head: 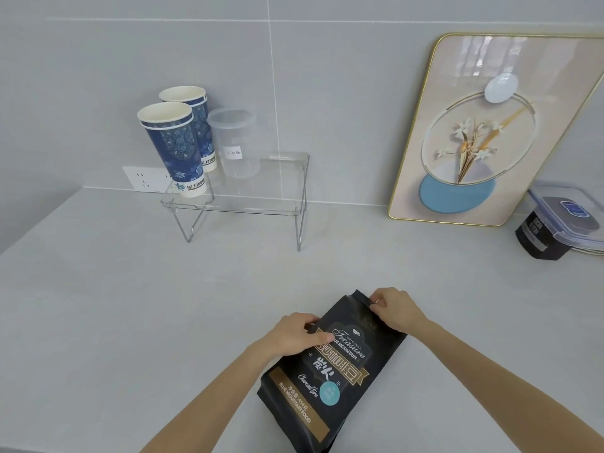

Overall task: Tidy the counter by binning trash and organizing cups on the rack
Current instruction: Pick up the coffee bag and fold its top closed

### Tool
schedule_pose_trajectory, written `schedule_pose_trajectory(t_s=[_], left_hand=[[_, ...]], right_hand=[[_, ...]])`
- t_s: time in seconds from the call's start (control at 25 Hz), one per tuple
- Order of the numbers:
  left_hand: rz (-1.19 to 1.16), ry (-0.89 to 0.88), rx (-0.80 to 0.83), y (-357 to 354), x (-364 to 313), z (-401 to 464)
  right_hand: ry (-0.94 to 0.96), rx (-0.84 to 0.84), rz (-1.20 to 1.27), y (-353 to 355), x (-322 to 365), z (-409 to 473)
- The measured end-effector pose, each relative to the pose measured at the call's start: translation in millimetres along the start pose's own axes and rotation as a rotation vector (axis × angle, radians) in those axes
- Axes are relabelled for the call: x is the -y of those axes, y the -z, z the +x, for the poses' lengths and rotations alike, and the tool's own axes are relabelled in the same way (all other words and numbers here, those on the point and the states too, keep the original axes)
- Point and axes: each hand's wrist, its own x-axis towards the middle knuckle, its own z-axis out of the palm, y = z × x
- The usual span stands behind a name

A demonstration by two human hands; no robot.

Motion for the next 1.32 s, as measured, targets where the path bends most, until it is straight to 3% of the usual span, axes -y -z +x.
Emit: schedule_pose_trajectory(t_s=[0.12, 0.48, 0.64, 0.72, 0.92, 1.04, 1.2, 1.32], left_hand=[[-0.033, -0.063, -0.098, 9, -8, -3], [-0.374, -0.187, -0.693, 60, -39, -42], [-0.487, -0.23, -0.82, 66, -43, -43], [-0.492, -0.226, -0.843, 65, -42, -40], [-0.512, -0.155, -0.905, 70, -27, -31], [-0.516, -0.154, -0.889, 70, -21, -28], [-0.474, -0.207, -0.917, 63, -23, -26], [-0.508, -0.215, -0.905, 61, -19, -26]], right_hand=[[0.082, -0.108, 0.062, 11, 20, -4], [0.514, -0.43, -0.022, 67, 110, -33], [0.635, -0.512, -0.061, 76, 124, -38], [0.638, -0.507, -0.032, 73, 124, -33], [0.518, -0.537, 0.318, 55, 97, -27], [0.369, -0.42, 0.456, 34, 77, -32], [0.335, -0.232, 0.383, 4, 71, -38], [0.311, -0.202, 0.408, -1, 75, -37]])
